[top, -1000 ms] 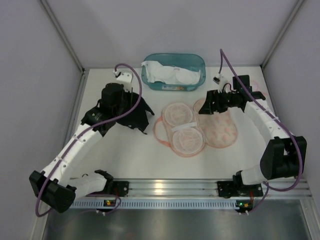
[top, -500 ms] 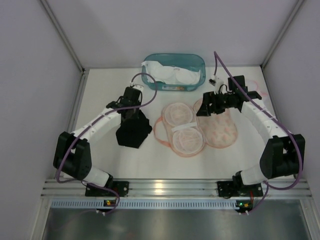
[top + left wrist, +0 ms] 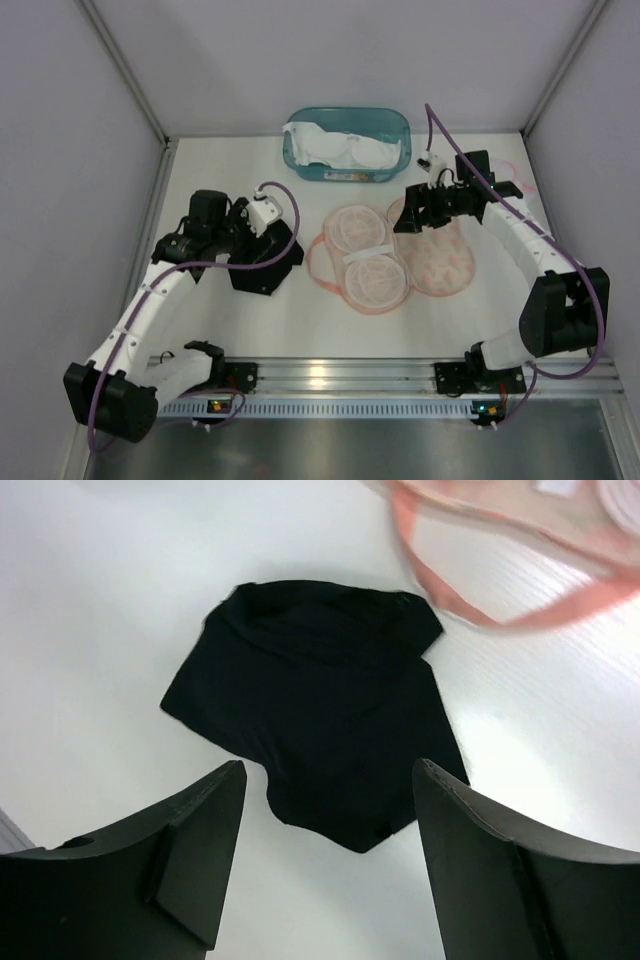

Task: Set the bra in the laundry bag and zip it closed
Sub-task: Place the bra at the center of the board, then pick up the bra from the center of the board.

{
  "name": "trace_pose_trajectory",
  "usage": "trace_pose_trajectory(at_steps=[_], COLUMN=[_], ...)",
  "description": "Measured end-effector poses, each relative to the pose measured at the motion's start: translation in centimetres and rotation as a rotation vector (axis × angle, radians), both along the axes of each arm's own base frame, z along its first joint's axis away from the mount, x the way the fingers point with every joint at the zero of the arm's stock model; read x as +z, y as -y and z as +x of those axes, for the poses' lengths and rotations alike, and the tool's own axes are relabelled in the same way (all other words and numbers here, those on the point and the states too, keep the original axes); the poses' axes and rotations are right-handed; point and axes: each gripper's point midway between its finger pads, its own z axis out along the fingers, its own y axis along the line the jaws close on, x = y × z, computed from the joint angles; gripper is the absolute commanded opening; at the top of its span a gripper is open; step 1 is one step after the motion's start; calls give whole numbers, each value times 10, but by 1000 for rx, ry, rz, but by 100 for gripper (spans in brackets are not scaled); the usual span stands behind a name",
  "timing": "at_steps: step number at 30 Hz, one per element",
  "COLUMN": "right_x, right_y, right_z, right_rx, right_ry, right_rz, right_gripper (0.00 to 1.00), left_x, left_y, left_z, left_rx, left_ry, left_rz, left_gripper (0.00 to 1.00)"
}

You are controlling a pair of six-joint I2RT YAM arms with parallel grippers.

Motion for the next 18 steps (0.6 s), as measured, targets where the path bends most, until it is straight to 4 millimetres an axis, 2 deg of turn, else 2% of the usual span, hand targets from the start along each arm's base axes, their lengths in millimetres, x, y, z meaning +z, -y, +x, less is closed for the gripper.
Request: trace_pose_trajectory(at_steps=[3,9,13,18], right_x=[0,-1,-2,-3], right_y=[0,1,2,2], right_z=[0,-1,-3,-4], right_rx=[2,2,4,8], right_ry=[1,-3,-9,-11], right_rz=[-1,-5,-12,-16], right_gripper=[83,83,83,83], left_x=[-18,-103,-128,-154], left_y=[4,-8,-17,-25], left_z=[-22,-58,-70,-76], left_rx=[-159,-398,-497,-566], left_ry=[-13,-202,-250,-320], left_rz=[53,218,294,353], left_gripper=[70,68,65,53])
